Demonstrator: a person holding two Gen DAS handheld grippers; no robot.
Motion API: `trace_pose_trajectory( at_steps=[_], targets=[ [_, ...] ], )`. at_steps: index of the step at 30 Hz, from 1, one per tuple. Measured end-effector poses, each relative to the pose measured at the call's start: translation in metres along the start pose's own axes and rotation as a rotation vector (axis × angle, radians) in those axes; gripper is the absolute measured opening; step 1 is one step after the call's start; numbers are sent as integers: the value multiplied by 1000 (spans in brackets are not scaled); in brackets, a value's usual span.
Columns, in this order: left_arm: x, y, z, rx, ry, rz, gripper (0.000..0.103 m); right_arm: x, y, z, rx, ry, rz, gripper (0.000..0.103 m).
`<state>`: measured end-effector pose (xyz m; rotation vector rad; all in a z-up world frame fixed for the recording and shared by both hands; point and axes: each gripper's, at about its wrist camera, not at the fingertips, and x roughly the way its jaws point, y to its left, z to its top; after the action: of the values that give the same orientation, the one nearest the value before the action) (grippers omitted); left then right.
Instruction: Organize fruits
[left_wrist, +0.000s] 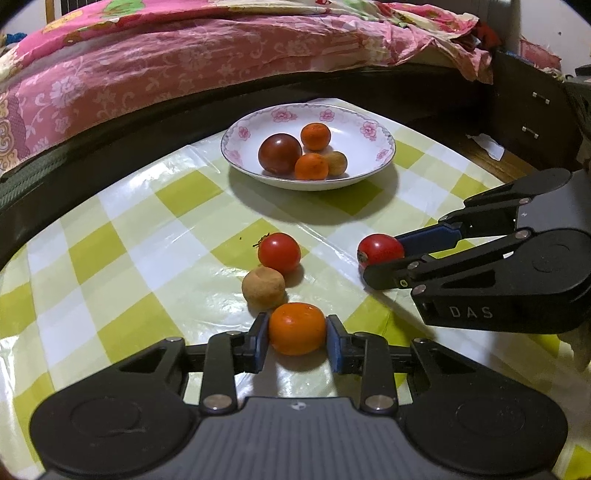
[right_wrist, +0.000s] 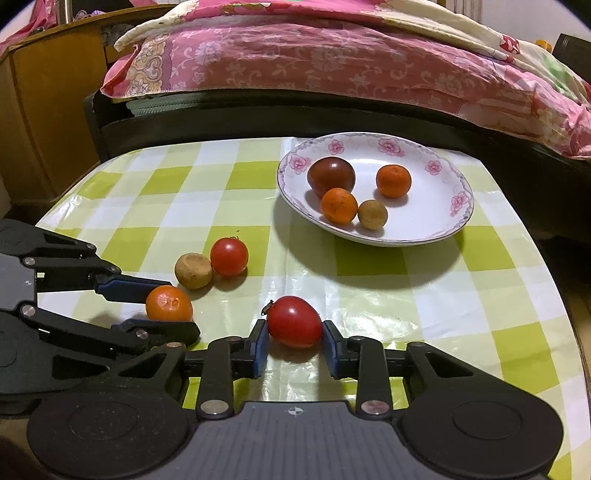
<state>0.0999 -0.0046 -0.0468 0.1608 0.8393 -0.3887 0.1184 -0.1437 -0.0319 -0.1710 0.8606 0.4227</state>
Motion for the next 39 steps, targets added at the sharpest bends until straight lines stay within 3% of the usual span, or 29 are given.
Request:
trace_pose_trajectory(
  at_steps=[18, 30, 39],
  targets=[
    [-5, -3, 37, -9, -77, 5, 39, -24, -12, 16, 82, -71, 13, 26],
    [24, -9, 86, 15, -132, 49, 39, -21, -46, 42, 158, -130, -59, 26],
    [45, -4, 96, 32, -125, 69, 39, -4, -59, 55, 155, -135, -76, 26]
  ],
)
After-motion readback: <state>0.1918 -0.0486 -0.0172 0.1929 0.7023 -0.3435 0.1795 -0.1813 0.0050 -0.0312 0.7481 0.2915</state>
